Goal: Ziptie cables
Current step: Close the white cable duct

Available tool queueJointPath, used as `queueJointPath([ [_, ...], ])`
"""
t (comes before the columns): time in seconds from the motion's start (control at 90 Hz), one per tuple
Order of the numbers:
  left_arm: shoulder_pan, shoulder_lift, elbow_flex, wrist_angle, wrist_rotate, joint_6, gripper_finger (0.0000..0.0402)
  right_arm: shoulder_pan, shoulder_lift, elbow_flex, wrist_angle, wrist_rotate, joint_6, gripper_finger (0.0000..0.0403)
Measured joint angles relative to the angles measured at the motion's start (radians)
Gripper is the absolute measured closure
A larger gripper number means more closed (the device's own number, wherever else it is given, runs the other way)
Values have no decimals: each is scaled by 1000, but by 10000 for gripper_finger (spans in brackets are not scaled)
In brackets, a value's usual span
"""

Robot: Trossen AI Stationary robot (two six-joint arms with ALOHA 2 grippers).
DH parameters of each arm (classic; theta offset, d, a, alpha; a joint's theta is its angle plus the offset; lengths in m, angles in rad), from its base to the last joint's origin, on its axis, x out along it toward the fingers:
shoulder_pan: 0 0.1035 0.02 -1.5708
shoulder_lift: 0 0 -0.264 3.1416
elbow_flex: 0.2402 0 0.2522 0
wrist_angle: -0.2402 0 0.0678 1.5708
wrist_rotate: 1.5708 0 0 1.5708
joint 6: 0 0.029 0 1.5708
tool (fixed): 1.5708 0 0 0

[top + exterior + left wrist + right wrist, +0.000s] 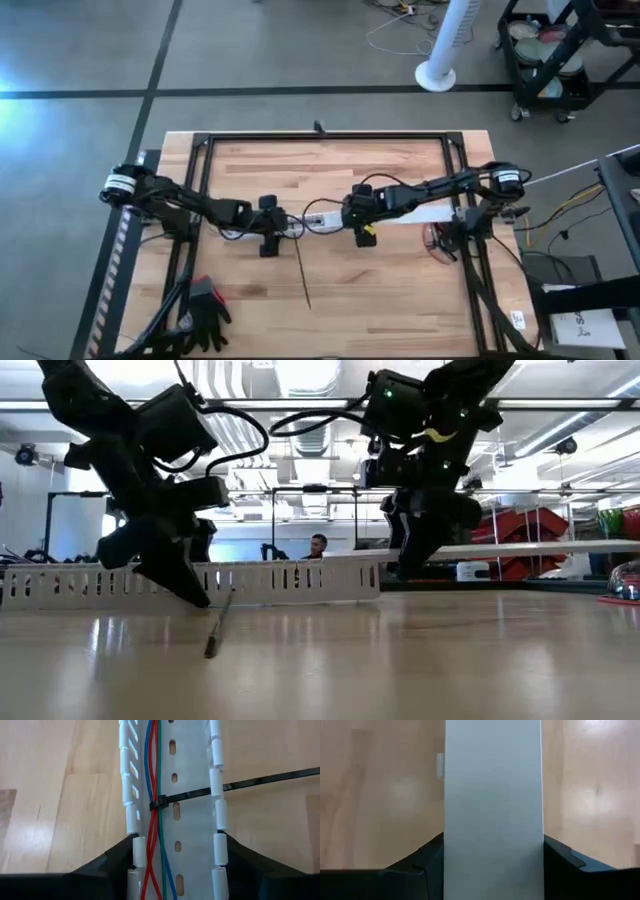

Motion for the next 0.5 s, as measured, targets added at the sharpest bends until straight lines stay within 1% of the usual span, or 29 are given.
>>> queueJointPath([
  [0.056,0,0,-1,0,3,4,188,8,-3,-23,52,-36,-21,191],
  [0.1,0,0,-2,1,4,9,187,19,-3,-35,78,-44,-47,191],
  [0.211,0,0,-2,6,9,22,188,27,-4,-48,89,-73,-114,191],
  [0.378,0,0,-2,10,12,24,191,27,-12,-51,103,-101,-162,191],
  [0.5,1,0,-2,13,12,-12,187,25,-37,-45,165,-123,-135,191],
])
